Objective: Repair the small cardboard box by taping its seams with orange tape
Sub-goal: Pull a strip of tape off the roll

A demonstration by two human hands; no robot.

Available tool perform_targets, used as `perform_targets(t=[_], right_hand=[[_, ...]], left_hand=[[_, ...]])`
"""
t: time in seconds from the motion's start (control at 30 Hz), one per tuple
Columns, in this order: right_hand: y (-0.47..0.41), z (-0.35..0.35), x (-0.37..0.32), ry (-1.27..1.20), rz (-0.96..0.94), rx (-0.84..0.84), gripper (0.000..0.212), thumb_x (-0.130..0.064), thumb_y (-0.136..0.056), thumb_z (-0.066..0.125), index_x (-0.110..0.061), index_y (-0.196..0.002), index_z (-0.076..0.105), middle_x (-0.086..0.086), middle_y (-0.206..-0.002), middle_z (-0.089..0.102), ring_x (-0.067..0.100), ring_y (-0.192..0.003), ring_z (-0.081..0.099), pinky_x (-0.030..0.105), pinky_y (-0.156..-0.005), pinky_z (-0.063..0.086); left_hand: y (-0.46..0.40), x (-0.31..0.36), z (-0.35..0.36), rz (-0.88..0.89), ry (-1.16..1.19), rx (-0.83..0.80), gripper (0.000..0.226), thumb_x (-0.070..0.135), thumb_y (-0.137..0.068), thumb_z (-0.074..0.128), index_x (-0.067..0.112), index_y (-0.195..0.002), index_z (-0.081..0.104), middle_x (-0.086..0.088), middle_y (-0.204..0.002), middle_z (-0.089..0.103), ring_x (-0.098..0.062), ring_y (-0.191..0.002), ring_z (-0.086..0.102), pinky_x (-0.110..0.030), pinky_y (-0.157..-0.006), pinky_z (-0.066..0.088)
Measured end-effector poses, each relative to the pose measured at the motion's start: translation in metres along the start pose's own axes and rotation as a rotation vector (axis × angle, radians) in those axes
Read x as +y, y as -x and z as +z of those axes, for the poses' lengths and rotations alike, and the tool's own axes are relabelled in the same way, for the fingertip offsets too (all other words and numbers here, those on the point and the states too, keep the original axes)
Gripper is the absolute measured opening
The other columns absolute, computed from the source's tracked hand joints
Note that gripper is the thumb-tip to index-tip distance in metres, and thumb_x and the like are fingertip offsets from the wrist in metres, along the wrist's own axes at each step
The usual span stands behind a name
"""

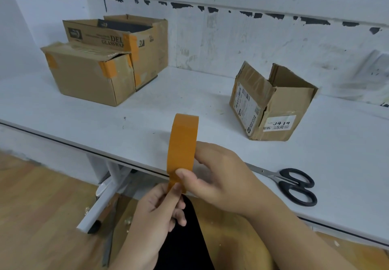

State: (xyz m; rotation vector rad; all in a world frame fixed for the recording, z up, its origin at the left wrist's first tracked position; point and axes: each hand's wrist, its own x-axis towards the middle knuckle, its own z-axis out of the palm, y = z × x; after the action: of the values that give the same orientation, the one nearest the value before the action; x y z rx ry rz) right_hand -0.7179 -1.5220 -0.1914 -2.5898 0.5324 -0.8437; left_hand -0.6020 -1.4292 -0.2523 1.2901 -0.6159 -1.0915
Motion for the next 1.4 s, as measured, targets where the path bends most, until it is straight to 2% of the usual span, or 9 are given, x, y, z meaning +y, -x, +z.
perform_targets(t=[0.13, 0.4, 0.7, 0.8, 0.97, 1.1, 1.2, 1.3, 1.4], right_hand=[[0.000, 0.001, -0.001, 0.017, 0.016, -0.017, 0.035, -0.044, -0.095, 0.043, -0.012, -0.084, 0.054, -0.003, -0.074, 0.054, 0.014, -0.067, 0.051, 0.036, -0.060, 0.044], [0.000, 0.002, -0.001, 0.057, 0.058, -0.012, 0.043, -0.048, -0.096, 0.036, -0.011, -0.088, 0.055, 0.000, -0.078, 0.057, 0.017, -0.069, 0.055, 0.037, -0.062, 0.045], [-0.001, 0.005, -0.001, 0.092, 0.089, 0.013, 0.034, -0.046, -0.096, 0.039, -0.015, -0.086, 0.051, -0.005, -0.074, 0.051, 0.011, -0.064, 0.047, 0.027, -0.056, 0.040], [-0.001, 0.005, -0.001, 0.079, 0.096, -0.008, 0.031, -0.043, -0.097, 0.042, -0.015, -0.086, 0.050, -0.004, -0.074, 0.051, 0.011, -0.065, 0.048, 0.026, -0.057, 0.040], [-0.001, 0.008, 0.000, 0.122, 0.104, -0.016, 0.033, -0.046, -0.097, 0.038, -0.017, -0.088, 0.050, -0.006, -0.077, 0.050, 0.009, -0.066, 0.047, 0.026, -0.057, 0.042], [-0.002, 0.009, -0.001, 0.142, 0.119, -0.019, 0.024, -0.047, -0.097, 0.041, -0.026, -0.086, 0.041, -0.013, -0.076, 0.042, 0.003, -0.063, 0.044, 0.014, -0.054, 0.032], [-0.002, 0.009, 0.000, 0.115, 0.147, -0.025, 0.021, -0.042, -0.097, 0.045, -0.025, -0.086, 0.044, -0.014, -0.076, 0.044, 0.003, -0.064, 0.046, 0.014, -0.056, 0.033], [-0.002, 0.010, 0.001, 0.120, 0.178, -0.022, 0.021, -0.040, -0.097, 0.049, -0.022, -0.087, 0.050, -0.014, -0.077, 0.047, 0.004, -0.066, 0.047, 0.013, -0.058, 0.035], [-0.001, 0.009, 0.000, 0.123, 0.185, -0.011, 0.018, -0.039, -0.095, 0.051, -0.026, -0.084, 0.047, -0.019, -0.073, 0.042, 0.000, -0.064, 0.045, 0.012, -0.056, 0.033]], left_hand=[[0.003, -0.001, -0.003, 0.010, 0.023, -0.009, 0.030, 0.034, -0.073, 0.060, 0.006, -0.065, 0.055, -0.006, -0.053, 0.051, -0.013, -0.038, 0.047, -0.021, -0.039, 0.024], [0.009, -0.002, -0.007, 0.037, 0.045, -0.018, 0.029, 0.030, -0.076, 0.059, 0.003, -0.068, 0.053, -0.004, -0.052, 0.052, -0.014, -0.037, 0.048, -0.019, -0.036, 0.024], [0.015, 0.001, -0.003, 0.014, 0.130, -0.015, 0.027, 0.034, -0.071, 0.060, 0.017, -0.050, 0.059, -0.006, -0.050, 0.048, -0.013, -0.034, 0.045, -0.018, -0.032, 0.025], [0.020, 0.000, -0.004, 0.031, 0.160, -0.007, 0.037, 0.042, -0.073, 0.072, 0.017, -0.049, 0.059, -0.007, -0.050, 0.048, -0.015, -0.035, 0.045, -0.018, -0.032, 0.025], [0.029, -0.002, -0.012, 0.076, 0.124, 0.000, 0.062, 0.069, -0.029, 0.082, 0.016, -0.050, 0.058, -0.008, -0.047, 0.048, -0.018, -0.034, 0.044, -0.018, -0.032, 0.025], [0.038, -0.008, -0.014, 0.037, 0.127, 0.038, 0.069, 0.069, -0.020, 0.082, 0.011, -0.047, 0.055, -0.011, -0.041, 0.042, -0.019, -0.029, 0.040, -0.016, -0.031, 0.024], [0.041, -0.016, -0.016, -0.009, 0.164, 0.048, 0.071, 0.065, -0.016, 0.085, 0.008, -0.048, 0.056, -0.015, -0.041, 0.042, -0.019, -0.028, 0.039, -0.016, -0.031, 0.028], [0.040, -0.019, -0.016, -0.007, 0.160, 0.031, 0.057, 0.050, -0.041, 0.089, 0.004, -0.054, 0.058, -0.015, -0.046, 0.046, -0.017, -0.028, 0.042, -0.014, -0.030, 0.029], [0.031, -0.027, -0.018, -0.027, 0.174, 0.024, 0.033, 0.022, -0.082, 0.064, -0.006, -0.067, 0.053, -0.017, -0.048, 0.045, -0.013, -0.027, 0.039, -0.015, -0.030, 0.029]])
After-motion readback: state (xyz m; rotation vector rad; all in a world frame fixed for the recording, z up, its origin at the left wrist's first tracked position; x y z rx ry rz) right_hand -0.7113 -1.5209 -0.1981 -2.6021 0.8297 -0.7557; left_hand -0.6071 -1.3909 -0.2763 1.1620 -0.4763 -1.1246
